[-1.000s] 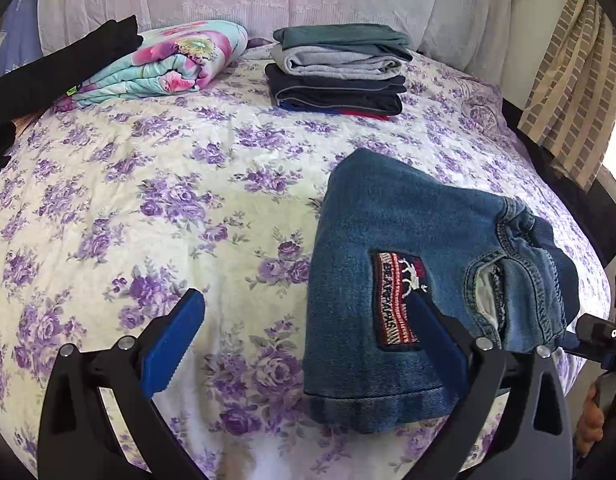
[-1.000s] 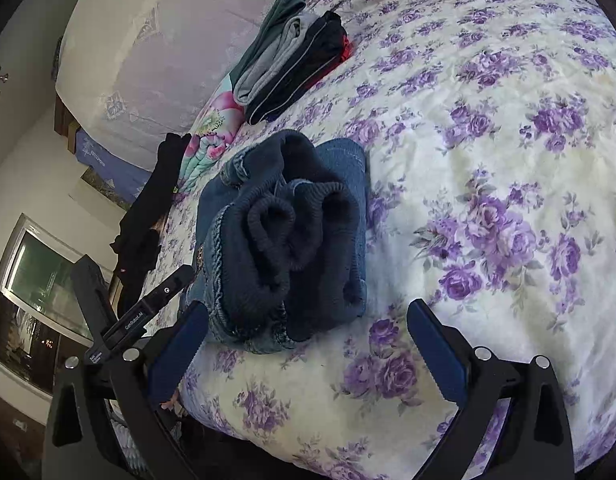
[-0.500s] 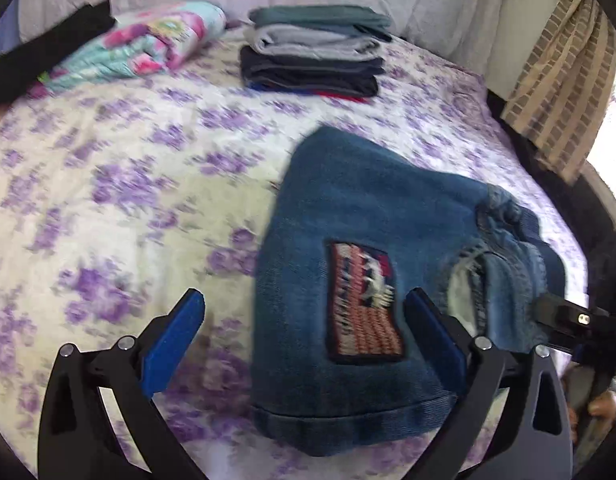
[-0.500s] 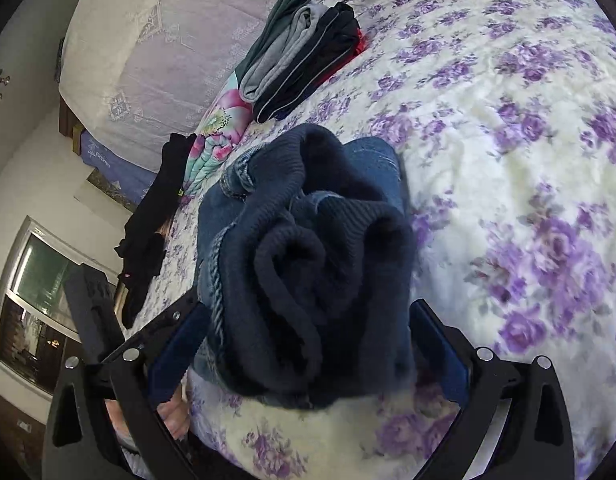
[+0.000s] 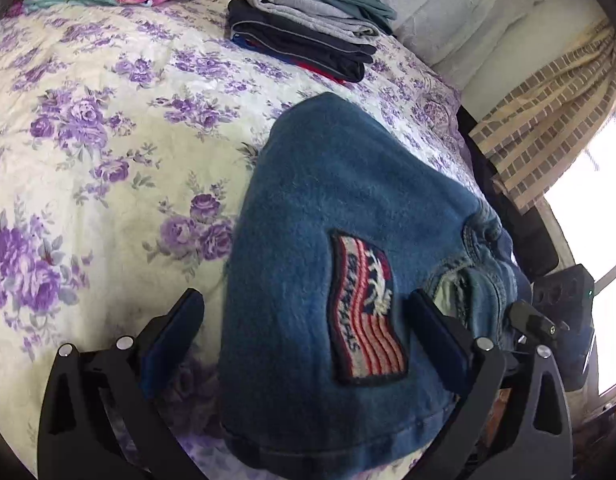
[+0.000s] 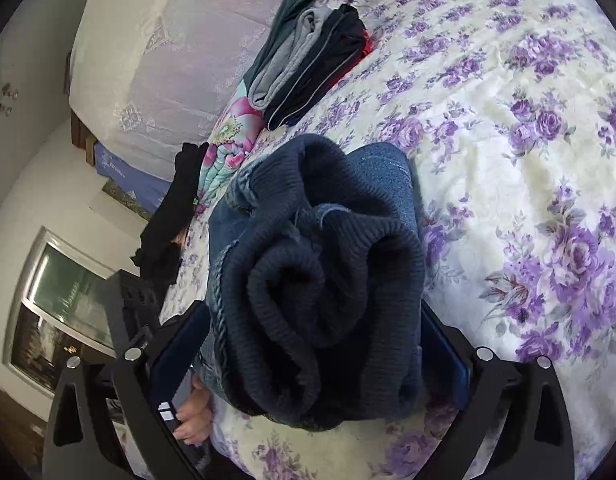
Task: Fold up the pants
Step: 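Grasp the folded jeans with both grippers and carry them toward the clothes stack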
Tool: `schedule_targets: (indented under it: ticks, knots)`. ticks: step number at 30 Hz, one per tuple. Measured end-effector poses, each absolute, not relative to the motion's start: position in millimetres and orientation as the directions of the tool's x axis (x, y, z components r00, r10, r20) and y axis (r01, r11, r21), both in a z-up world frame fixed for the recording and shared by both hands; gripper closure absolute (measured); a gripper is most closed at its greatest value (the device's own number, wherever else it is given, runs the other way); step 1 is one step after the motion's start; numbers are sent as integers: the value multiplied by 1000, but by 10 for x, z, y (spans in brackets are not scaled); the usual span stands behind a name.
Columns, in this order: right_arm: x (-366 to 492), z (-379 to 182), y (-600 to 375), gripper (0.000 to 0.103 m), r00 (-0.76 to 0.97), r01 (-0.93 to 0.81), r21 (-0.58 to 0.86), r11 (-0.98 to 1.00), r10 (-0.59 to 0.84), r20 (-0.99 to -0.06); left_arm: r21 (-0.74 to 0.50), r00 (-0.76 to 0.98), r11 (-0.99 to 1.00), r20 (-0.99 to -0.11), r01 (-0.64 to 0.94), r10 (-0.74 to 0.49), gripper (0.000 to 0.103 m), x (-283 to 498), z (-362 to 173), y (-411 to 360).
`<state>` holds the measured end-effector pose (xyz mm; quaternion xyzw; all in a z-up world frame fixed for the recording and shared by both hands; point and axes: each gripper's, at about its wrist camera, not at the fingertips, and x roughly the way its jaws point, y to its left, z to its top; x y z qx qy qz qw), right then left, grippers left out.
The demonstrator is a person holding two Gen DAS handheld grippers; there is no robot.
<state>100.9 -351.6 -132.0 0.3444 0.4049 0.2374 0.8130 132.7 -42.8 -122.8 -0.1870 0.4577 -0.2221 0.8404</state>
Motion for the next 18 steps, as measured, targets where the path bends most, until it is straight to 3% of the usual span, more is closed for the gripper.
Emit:
schedule_targets:
  ticks: [5,14,15,18]
  knots:
    - [1065,-1312,-3421,3,558,-125,733,669,658,-506,-518,475,825,-680,228,-558,5,1372,-1218,-523]
    - [1029,-1384,-3590,5,565,-85,814,575,701,-436,-531,469,809,-664,252,-582,4,1387,-1270,-493]
    - [1030,-1375,-3564,9,571,-81,803,590,688,-448,-535,468,808,-664,249,-583,4,1393,-1262,-504]
    - [999,-1371,-3559,28,597,-95,781,617,663,-452,-554,471,789,-639,266,-608,30,1362,-1226,-483]
